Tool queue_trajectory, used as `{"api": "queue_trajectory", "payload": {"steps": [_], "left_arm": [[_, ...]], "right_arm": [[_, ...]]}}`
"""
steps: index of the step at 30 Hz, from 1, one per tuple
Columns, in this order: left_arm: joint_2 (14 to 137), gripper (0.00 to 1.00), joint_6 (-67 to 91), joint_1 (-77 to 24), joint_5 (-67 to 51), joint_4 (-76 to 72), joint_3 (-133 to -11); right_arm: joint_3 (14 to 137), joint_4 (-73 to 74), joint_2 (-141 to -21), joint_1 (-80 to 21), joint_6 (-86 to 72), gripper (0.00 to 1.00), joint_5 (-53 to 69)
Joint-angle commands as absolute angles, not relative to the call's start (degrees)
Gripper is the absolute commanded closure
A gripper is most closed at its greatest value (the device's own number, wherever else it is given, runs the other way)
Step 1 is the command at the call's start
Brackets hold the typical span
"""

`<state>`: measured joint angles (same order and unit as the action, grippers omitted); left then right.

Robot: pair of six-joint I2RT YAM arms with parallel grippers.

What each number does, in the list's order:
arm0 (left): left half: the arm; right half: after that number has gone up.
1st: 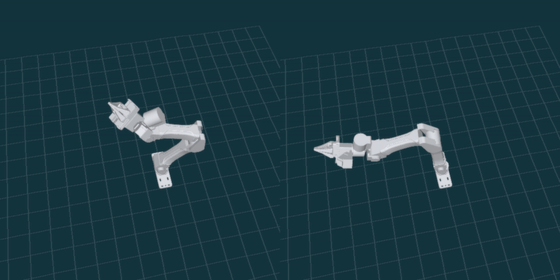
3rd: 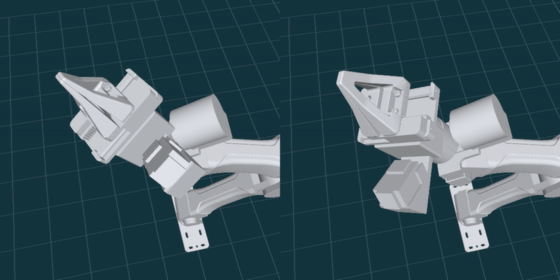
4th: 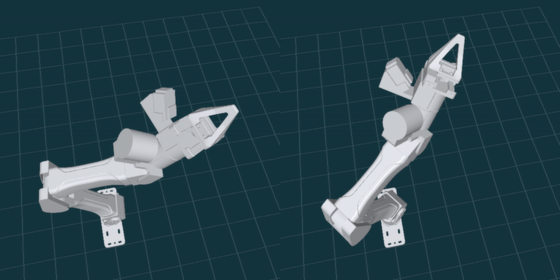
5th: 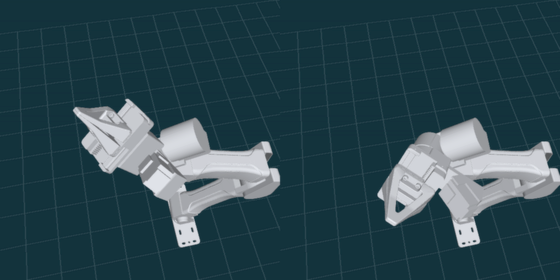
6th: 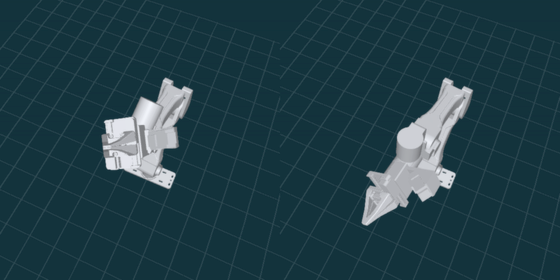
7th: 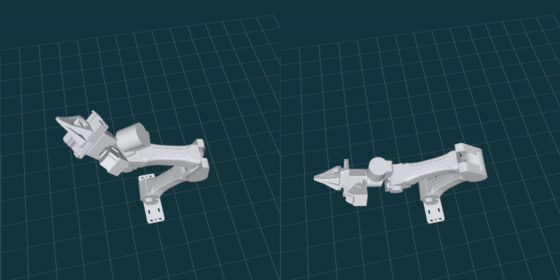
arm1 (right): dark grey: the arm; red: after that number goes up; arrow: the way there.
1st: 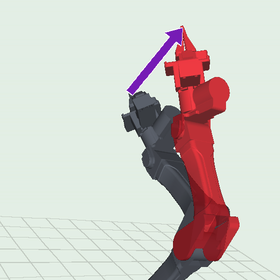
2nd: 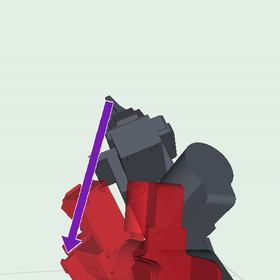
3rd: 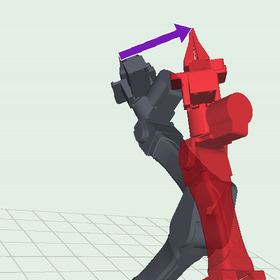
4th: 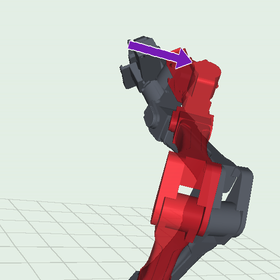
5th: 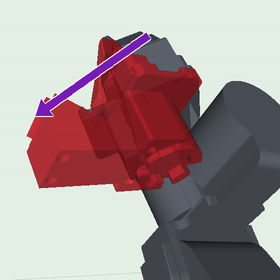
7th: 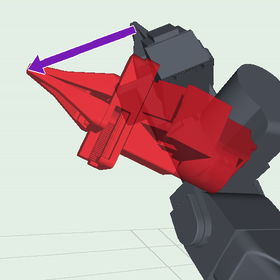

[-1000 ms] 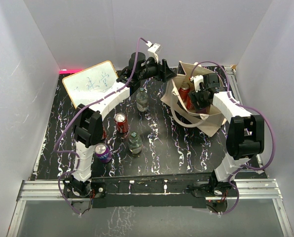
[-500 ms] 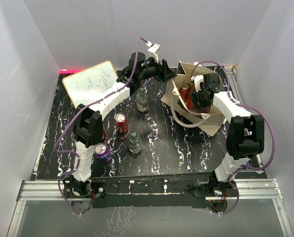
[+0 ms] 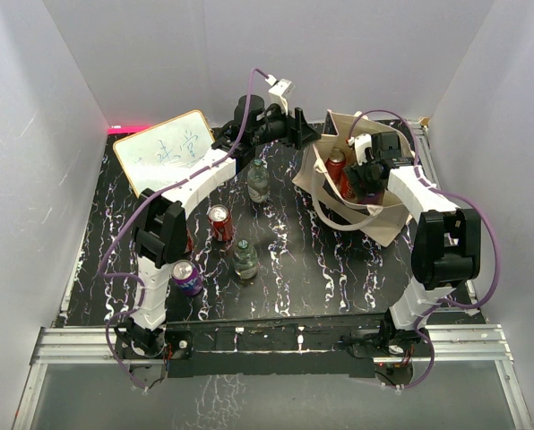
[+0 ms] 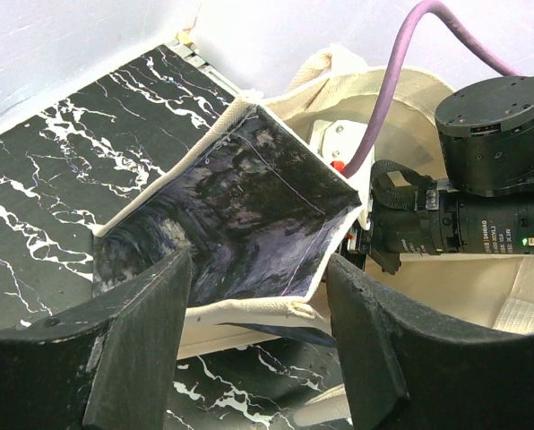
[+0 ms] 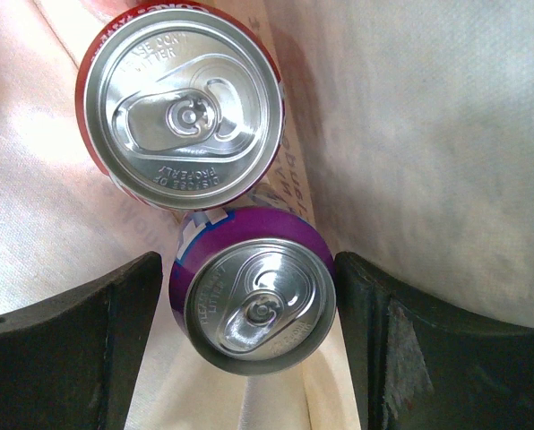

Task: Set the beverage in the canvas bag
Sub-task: Place the drink in the canvas bag.

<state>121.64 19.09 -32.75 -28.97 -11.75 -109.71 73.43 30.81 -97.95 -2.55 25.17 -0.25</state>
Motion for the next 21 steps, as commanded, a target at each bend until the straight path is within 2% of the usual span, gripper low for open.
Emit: {"api": "queue_trajectory", "payload": {"steps": [1, 21], "left_arm": [[120.62, 0.41, 18.64, -32.56, -29.11, -11.76, -109.25], [119.80, 0.41, 19.61, -32.52, -28.43, -12.81, -108.66]], "right_arm": [[76.58, 27.19, -95.16, -1.97, 25.49, 0.20, -1.48], [80.91, 29.30, -88.62, -1.94, 25.23, 0.18, 5.05]]}}
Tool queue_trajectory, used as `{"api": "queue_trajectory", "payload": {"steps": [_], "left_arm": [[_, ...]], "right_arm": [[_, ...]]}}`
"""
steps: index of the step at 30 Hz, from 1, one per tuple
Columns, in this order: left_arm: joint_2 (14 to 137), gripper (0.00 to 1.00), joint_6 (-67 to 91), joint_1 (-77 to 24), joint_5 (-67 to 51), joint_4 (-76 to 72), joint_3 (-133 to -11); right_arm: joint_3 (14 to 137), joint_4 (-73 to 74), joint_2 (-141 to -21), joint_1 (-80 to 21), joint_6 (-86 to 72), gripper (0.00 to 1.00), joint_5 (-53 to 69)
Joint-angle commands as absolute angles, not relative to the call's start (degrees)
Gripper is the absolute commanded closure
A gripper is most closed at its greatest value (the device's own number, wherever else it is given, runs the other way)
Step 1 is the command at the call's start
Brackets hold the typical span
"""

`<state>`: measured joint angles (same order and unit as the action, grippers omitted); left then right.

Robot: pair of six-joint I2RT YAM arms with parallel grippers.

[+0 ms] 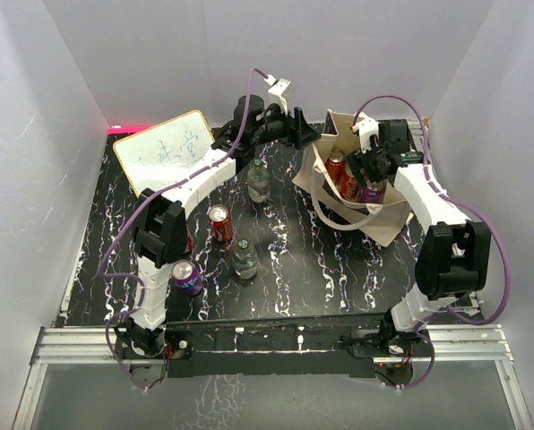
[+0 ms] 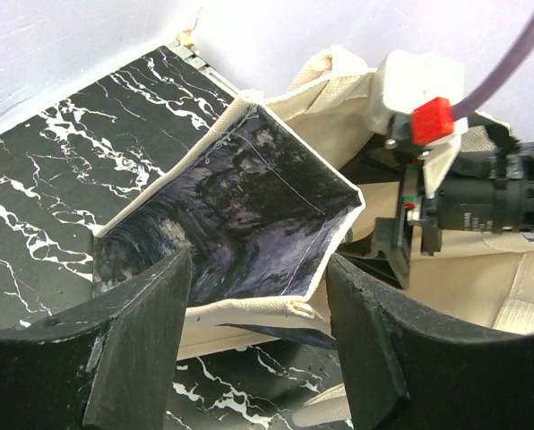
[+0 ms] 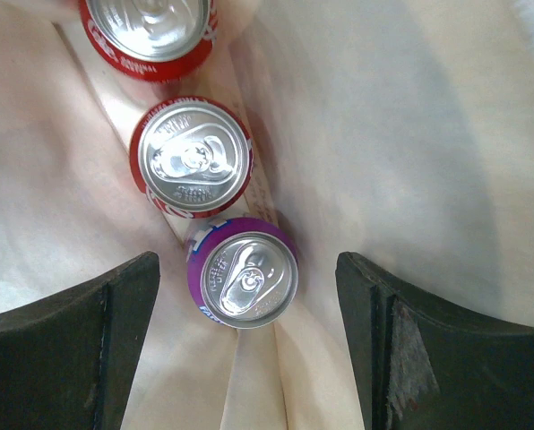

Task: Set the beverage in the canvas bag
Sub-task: Place the drink in the canvas bag, then pick up the drink from the center of the board.

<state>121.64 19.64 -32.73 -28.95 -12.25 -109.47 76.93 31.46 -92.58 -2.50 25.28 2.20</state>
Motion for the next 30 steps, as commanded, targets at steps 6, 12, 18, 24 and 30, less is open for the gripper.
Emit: {"api": "queue_trajectory", "payload": {"steps": [6, 12, 18, 24, 30], "left_arm": [[118.61, 0.37, 21.79, -31.51, -27.77, -13.43, -108.95], [115.84, 0.24, 21.63, -30.08, -27.79, -13.10, -109.00], [111.81, 0.11, 22.63, -27.57, -28.48, -13.14, -107.23], [105.50, 0.04, 20.61, -25.32, -24.96, -10.30, -102.41], [98.18, 0.03, 16.81, -21.90, -12.53, -1.52, -95.89]], "right_arm": [[82.49, 30.18, -84.93, -2.00, 24.27, 0.19, 10.95], [87.12, 33.48, -83.05, -3.78, 20.34, 0.19, 17.08], [89.92, 33.40, -80.47, -10.42, 17.58, 0.19, 19.69], [94.97, 33.89, -81.84, -19.43, 18.02, 0.20, 19.74], [97.96, 35.34, -87.08, -26.99, 18.52, 0.20, 23.90]]}}
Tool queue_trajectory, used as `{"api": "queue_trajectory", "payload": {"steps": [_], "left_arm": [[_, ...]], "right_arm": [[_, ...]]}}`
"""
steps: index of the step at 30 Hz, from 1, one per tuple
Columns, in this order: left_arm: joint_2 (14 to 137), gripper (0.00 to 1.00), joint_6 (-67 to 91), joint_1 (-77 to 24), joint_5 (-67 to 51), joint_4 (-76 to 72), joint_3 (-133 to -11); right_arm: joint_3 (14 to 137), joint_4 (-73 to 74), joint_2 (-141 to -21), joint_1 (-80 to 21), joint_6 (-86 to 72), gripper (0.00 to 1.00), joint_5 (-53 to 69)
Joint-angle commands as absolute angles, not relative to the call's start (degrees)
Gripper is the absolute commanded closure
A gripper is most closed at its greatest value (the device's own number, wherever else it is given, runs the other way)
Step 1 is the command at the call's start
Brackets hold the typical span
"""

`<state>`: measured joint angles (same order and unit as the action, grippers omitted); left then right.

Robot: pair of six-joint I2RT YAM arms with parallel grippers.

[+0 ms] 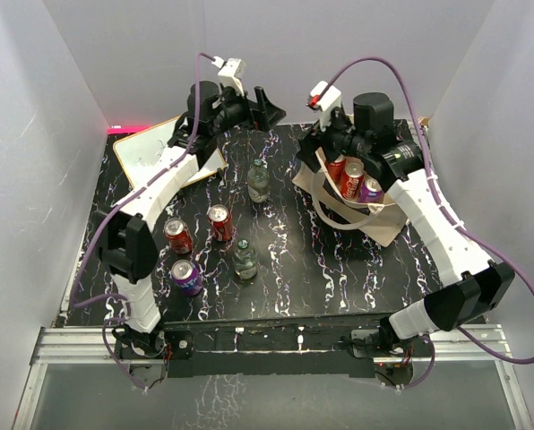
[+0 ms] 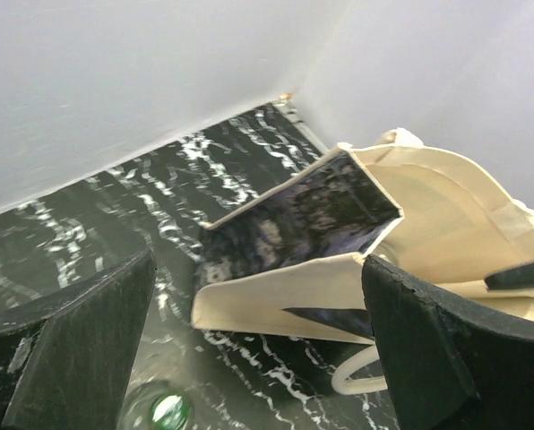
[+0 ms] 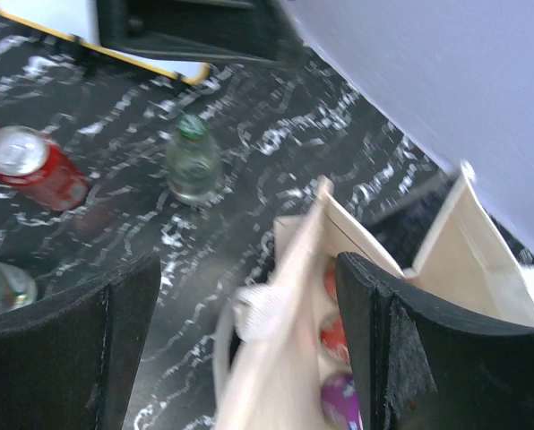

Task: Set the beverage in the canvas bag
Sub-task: Pick up the drink from the center of the board.

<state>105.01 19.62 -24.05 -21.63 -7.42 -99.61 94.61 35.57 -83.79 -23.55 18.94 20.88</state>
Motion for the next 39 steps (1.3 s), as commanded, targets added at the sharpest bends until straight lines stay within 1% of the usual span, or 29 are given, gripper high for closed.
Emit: {"api": "queue_trajectory", "payload": {"steps": [1, 6, 13, 15, 20, 25, 35, 39], "left_arm": [[96.97, 0.03, 16.79, -21.11, -10.39, -0.24, -94.41], [91.68, 0.03, 16.83, -16.29, -2.34, 3.60, -87.48], [86.93, 0.03, 20.72, -6.85, -2.39, 7.24, -81.95], [86.24, 0.03, 20.66, -5.17, -3.22, 8.05, -81.56], [85.64, 0.03, 21.13, -2.60, -5.32, 8.53, -81.17], [85.02, 0.03, 21.77, -1.20, -6.25, 8.26, -80.45], [85.23, 0.03, 24.08, 0.22, -8.14, 7.13, -79.99], [85.30, 0.03, 23.65, 0.25, -8.95, 5.89, -79.10]], "right_arm": [[98.38, 35.22, -88.02, -28.24, 18.44, 0.20, 24.32], [101.33, 35.76, -94.14, -35.18, 19.50, 0.20, 24.49], [106.94, 35.70, -107.22, -40.85, 17.08, 0.18, 23.62], [108.28, 36.25, -110.27, -42.04, 17.33, 0.14, 22.96], [111.64, 38.36, -115.89, -44.34, 19.85, 0.08, 23.19], [113.78, 39.43, -120.10, -45.89, 20.53, 0.04, 20.78], [114.46, 39.53, -125.38, -47.37, 21.23, 0.05, 21.78], [115.26, 39.46, -126.84, -47.87, 20.47, 0.11, 23.27]]}}
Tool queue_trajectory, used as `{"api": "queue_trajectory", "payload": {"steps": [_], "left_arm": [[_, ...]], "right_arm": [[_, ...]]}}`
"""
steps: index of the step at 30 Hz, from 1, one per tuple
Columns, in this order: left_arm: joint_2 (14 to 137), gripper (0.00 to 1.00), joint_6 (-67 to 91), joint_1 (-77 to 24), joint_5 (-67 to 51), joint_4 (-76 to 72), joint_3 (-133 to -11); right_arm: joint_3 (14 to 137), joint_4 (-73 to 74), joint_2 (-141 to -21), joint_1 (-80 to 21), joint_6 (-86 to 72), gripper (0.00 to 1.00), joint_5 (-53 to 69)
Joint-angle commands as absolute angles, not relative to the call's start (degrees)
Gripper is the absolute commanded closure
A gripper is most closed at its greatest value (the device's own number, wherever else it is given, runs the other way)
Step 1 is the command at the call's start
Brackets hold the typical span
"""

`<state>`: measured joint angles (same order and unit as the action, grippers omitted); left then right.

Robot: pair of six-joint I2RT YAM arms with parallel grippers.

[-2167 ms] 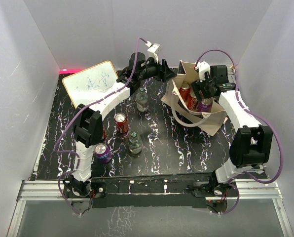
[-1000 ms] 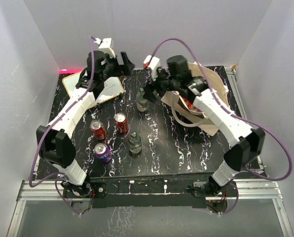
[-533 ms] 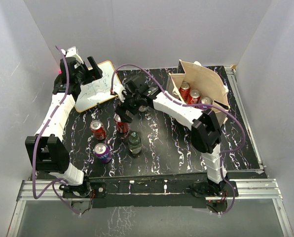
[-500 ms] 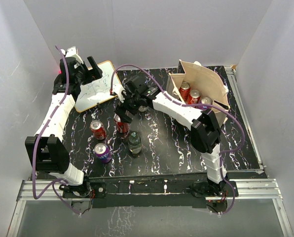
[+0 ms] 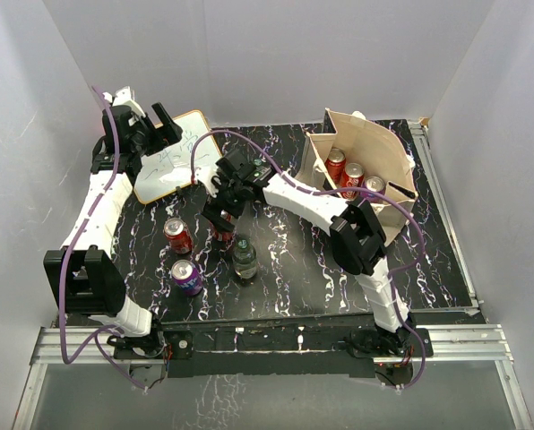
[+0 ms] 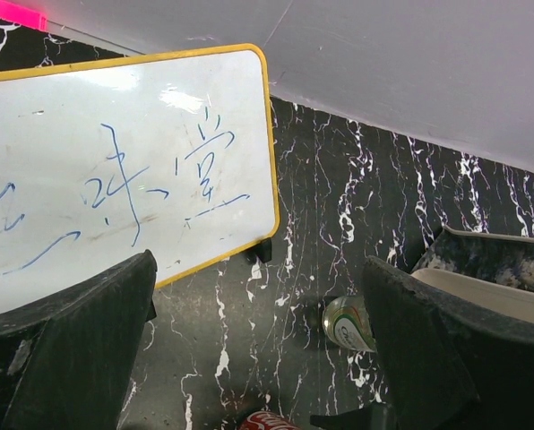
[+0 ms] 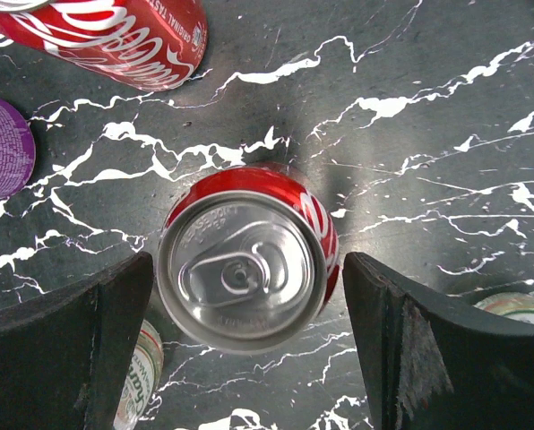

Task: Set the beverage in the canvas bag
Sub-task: Pick up the drink from the center of the board.

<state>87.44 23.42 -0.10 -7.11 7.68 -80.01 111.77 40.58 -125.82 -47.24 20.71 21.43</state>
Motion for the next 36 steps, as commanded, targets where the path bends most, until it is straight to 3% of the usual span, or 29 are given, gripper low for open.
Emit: {"api": "queue_trajectory", "payload": {"steps": [1, 16, 24, 29, 36], "left_arm": [[85.29, 0.03, 23.64, 0.25, -9.03, 5.75, -78.95], [83.92, 0.03, 22.61, 0.25, -11.36, 5.10, -78.81], [84.59, 0.04, 21.83, 0.23, -14.82, 3.03, -78.75], [86.25, 0.08, 23.41, 0.19, -19.05, -0.54, -78.79], [90.29, 0.13, 25.73, -0.38, -23.72, -3.60, -80.84]], "right_arm": [[115.43, 39.46, -127.05, -48.02, 20.33, 0.12, 23.44], [118.15, 38.57, -130.15, -48.69, 18.70, 0.24, 22.13], [120.17, 39.16, -127.91, -48.61, 19.39, 0.62, 20.57], [120.80, 38.94, -121.76, -48.11, 20.20, 0.91, 18.97], [123.44, 37.81, -112.58, -45.04, 18.13, 0.92, 17.18]]}}
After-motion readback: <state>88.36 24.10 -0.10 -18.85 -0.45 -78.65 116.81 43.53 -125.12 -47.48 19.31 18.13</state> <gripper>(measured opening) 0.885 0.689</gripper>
